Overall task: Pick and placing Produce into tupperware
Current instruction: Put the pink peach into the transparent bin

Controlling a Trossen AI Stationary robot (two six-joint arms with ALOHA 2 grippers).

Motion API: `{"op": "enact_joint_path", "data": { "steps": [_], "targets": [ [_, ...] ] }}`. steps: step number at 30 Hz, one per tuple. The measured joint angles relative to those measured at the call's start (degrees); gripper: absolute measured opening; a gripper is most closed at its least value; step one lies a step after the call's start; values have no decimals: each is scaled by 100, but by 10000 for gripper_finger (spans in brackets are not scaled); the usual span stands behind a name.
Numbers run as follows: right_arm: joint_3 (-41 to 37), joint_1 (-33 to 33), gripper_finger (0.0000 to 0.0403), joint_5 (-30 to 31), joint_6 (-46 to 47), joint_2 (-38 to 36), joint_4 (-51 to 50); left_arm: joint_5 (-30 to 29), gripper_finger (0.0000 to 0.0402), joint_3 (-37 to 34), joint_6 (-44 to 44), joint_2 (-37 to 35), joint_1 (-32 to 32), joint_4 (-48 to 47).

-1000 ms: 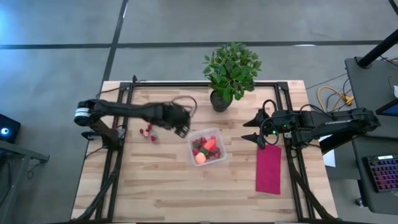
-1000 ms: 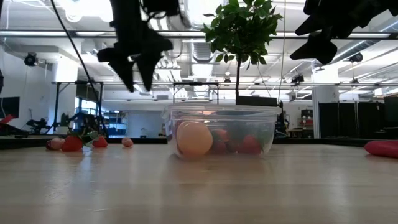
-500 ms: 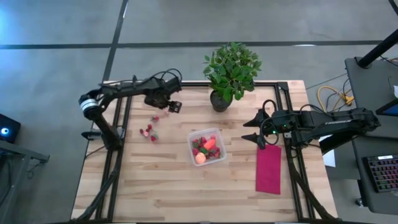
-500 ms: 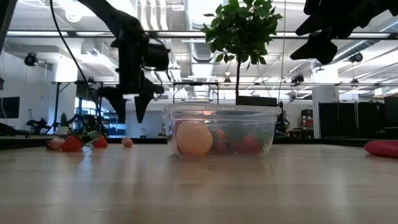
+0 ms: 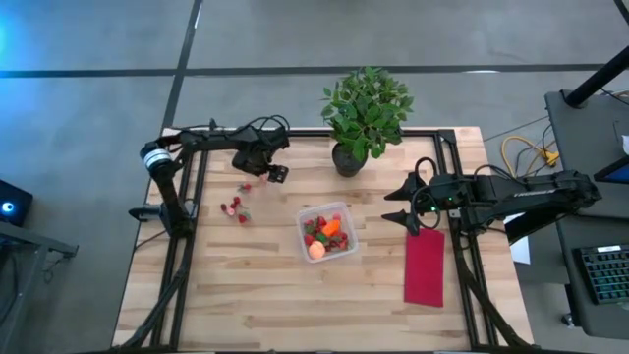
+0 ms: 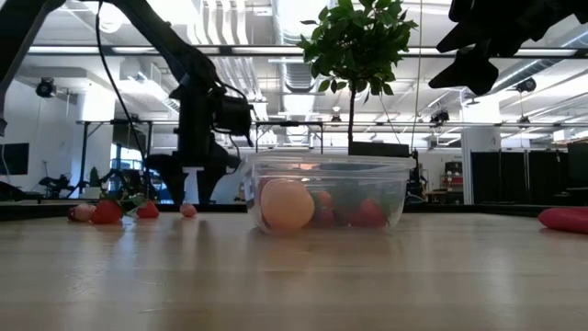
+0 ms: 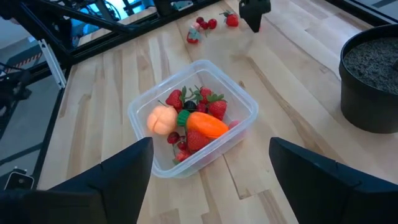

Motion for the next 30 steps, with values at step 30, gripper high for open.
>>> {"op": "enact_joint_path", "data": {
  "steps": [30],
  "targets": [
    [0, 0, 310, 2, 0, 0, 0, -233, 112, -48, 346, 142, -3, 14]
  ]
}}
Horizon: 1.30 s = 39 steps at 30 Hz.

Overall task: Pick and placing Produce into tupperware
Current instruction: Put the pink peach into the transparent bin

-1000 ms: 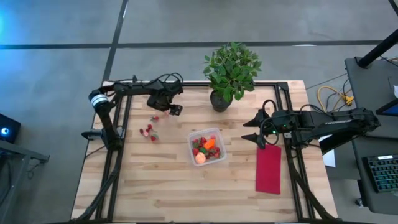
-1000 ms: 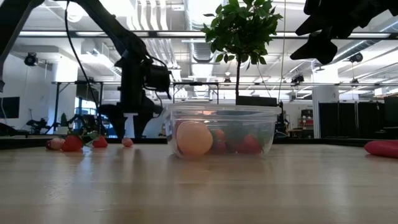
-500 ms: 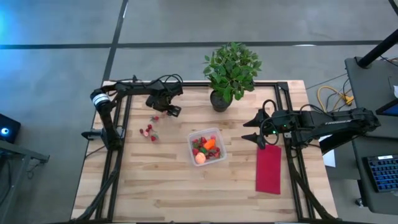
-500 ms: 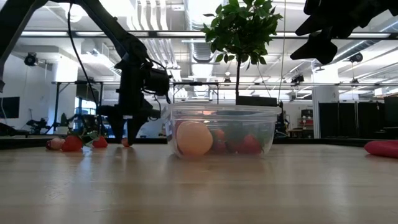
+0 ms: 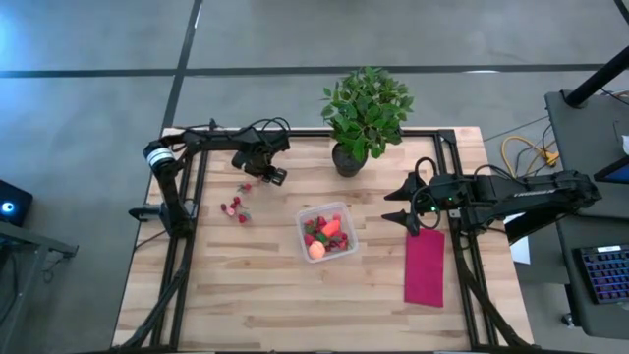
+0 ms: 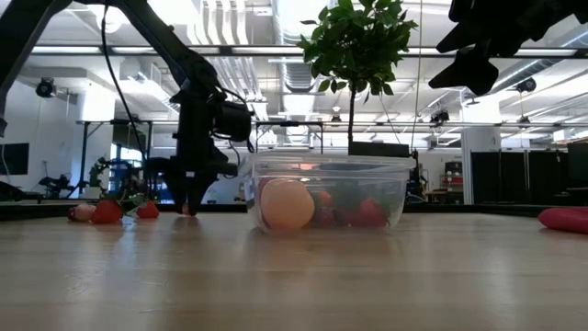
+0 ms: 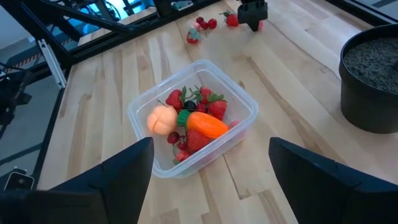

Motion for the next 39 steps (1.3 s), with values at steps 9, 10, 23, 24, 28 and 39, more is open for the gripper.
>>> {"op": "enact_joint_path", "data": {
  "steps": [9, 10, 23, 24, 28, 39],
  "targets": [
    [0, 0, 310, -1, -1, 0, 2, 131, 87, 61, 148, -365, -108, -43],
    [0, 0, 309, -1, 0, 0, 0, 327, 87, 63, 224, -484, -164, -32],
    [0, 0, 311, -1, 0, 0, -1, 2666, 102, 71, 401, -2054, -2729, 2147],
    [0, 0, 310, -1, 0, 0, 4, 2602, 102, 76, 257, -2044, -2898, 2492],
    [0, 0, 306, -2, 0, 2, 2, 2407, 102, 81, -238, -1687, -3219, 3043],
    [0, 0, 313, 0, 0, 2, 2, 2004, 152, 87, -871, -1020, -3276, 2875]
  ]
}}
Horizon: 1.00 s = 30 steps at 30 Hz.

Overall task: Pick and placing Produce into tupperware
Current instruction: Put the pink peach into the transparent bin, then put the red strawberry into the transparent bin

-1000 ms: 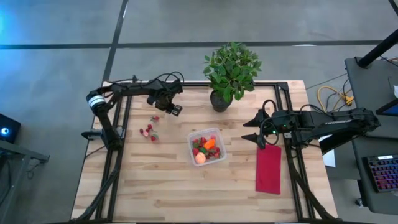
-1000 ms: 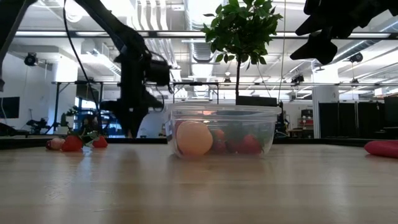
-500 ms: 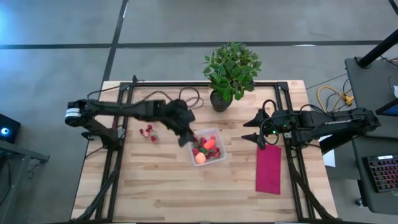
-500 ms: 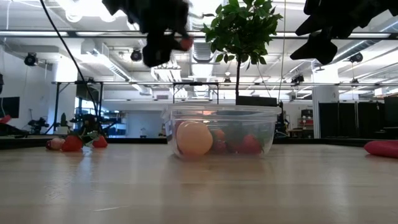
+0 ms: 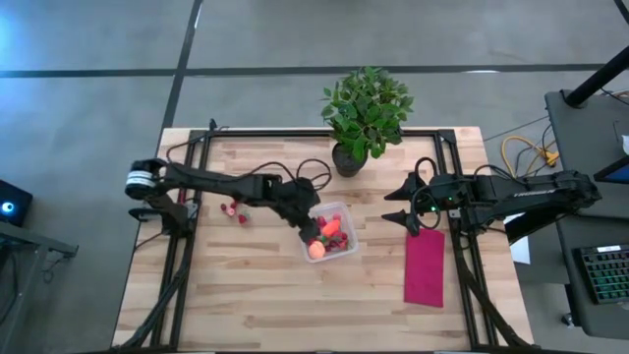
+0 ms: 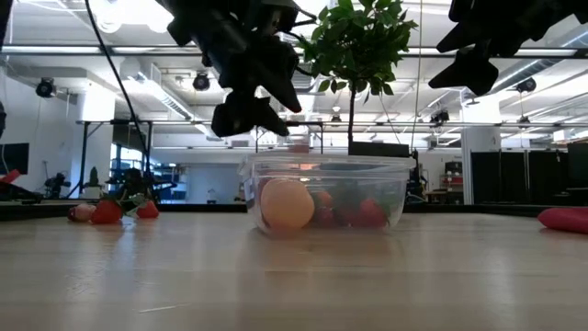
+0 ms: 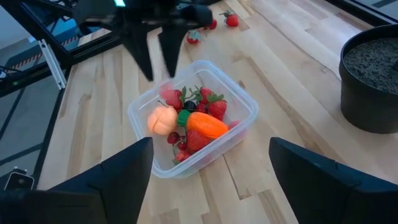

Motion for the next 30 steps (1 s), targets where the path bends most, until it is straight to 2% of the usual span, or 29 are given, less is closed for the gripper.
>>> {"op": "enact_joint_path", "data": {
  "steps": [5, 8, 10, 13, 14, 15, 18, 20, 24, 28, 30],
  "targets": [
    [0, 0, 307, -2, 0, 0, -4, -86, 196, 13, -19, -348, 268, -432],
    [0, 0, 307, 0, 0, 0, -4, -150, 207, 108, 680, -569, 428, -1519],
    [0, 0, 309, 0, 0, 0, 3, -754, 209, 265, 1116, -762, 550, -2640],
    [0, -1, 312, 0, 0, 0, 1, -2468, 209, 294, 1159, -1042, 716, -4359],
    [0, 0, 313, -2, 0, 0, 0, -2652, 209, 268, 979, -1106, 847, -4723],
    [0, -2, 313, 0, 0, 0, 0, -2566, 209, 225, 739, -1158, 1024, -4903],
    [0, -2, 311, -2, 0, 0, 0, -1868, 209, -39, 108, -1223, 1625, -5020],
    [0, 0, 309, -2, -2, -2, 2, -1917, 209, -170, 162, -1223, 1907, -4775],
    [0, -1, 306, -2, 0, -1, 0, -2044, 209, -337, 1035, -980, 2285, -4381],
    [0, -1, 310, -2, 0, 0, 0, -2107, 209, -369, 2198, -669, 2460, -4409],
    [0, 0, 311, -2, 0, -2, 4, -2206, 209, -379, 2458, -478, 2540, -4452]
  ]
}}
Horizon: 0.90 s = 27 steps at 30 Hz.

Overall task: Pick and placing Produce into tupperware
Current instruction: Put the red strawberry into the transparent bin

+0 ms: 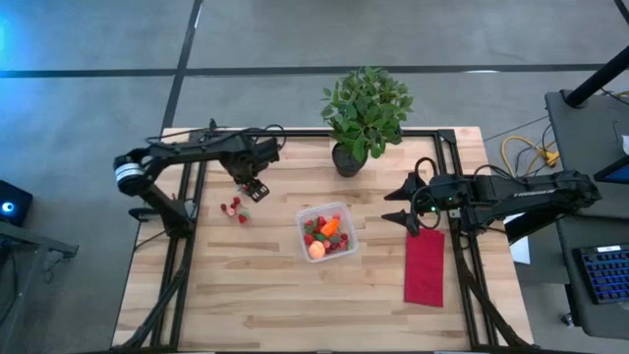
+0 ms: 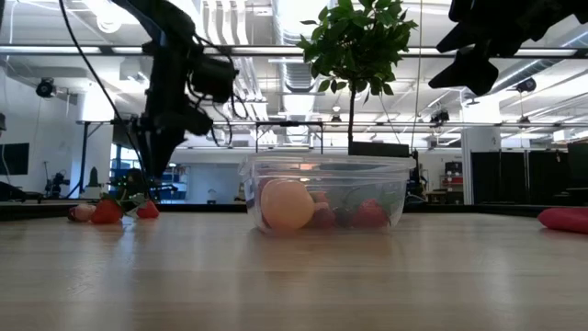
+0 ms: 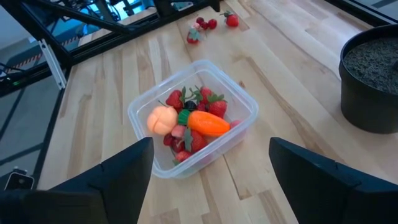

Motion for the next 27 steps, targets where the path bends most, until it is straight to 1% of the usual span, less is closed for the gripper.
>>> {"op": "enact_joint_path", "data": {
  "steps": [6, 13, 20, 27],
  "targets": [
    [0, -1, 306, 0, 0, 2, -6, -49, 209, -39, 454, 494, 274, 64],
    [0, -1, 307, -2, 0, 2, -4, -46, 209, -37, 853, 967, 366, 59],
    [0, 0, 309, -2, 0, 2, -2, -45, 209, -32, 1179, 1274, 401, 87],
    [0, 0, 304, -2, 0, 2, -2, -69, 209, -32, 1201, 1469, 463, 159]
  ]
}}
